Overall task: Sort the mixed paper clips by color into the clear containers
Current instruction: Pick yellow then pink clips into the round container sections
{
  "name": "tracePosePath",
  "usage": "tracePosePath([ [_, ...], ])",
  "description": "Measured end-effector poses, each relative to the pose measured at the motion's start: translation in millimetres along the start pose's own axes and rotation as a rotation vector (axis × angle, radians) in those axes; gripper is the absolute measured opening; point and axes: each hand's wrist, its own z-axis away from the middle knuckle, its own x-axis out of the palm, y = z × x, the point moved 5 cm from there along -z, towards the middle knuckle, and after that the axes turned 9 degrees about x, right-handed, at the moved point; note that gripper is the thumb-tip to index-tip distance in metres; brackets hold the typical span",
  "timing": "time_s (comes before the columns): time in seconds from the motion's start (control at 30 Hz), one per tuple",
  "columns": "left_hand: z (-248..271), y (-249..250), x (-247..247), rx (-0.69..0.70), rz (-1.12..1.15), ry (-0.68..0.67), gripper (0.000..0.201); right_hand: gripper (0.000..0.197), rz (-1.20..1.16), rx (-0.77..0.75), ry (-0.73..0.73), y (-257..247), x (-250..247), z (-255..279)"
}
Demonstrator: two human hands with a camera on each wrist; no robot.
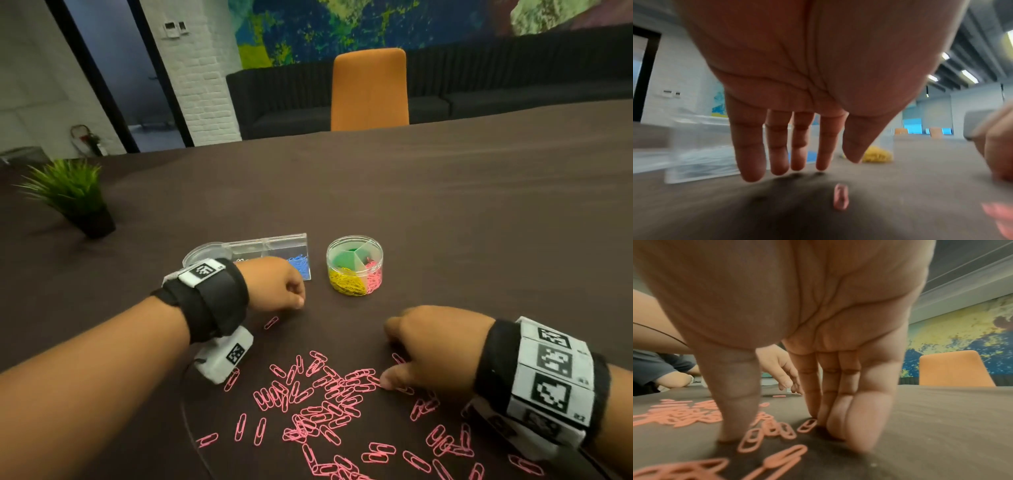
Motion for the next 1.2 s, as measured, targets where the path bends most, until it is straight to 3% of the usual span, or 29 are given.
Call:
tracePosePath([
  [0.13,27.6,-28.6,32.1,-0.086,-0.168,-0.049,0.034,0.037,0.005,-0.130,0.018,-15.4,6.4,8.3],
  [0.27,50.7,-1.1,46.6,0.027,-0.167,-0.052,0.046,0.030,-0.001,-0.233,0.013,-19.6,11.3,12.7],
  [0.43,62.6,67.3,56.1,0.232,-0.040,-0.077,0.066,0.016,-0.027,-0.248,0.021,-22.2,9.6,12.5],
  [0.6,57.4,88.0,64.3,0.359,-0.177,-0.042,0.039,0.010,-0.134,-0.245,0.003,-13.2,3.9,8.5],
  [0.9,54.2,85.2,59.5,0.322,-0.138,0.016,0.026,0.015,-0.256,-0.152,0.502,24.5,-91.9,-50.9],
  [1.07,55.1,79.4,58.3,0.263,-0.085,0.041,0.020,0.013,-0.206,-0.056,0.494,32.1,-110.0,-91.9],
  [1.2,57.3,81.8,52.3,0.295,-0.032,0.105,0.026,0.014,-0.185,-0.044,0.433,30.0,-103.9,-108.5],
])
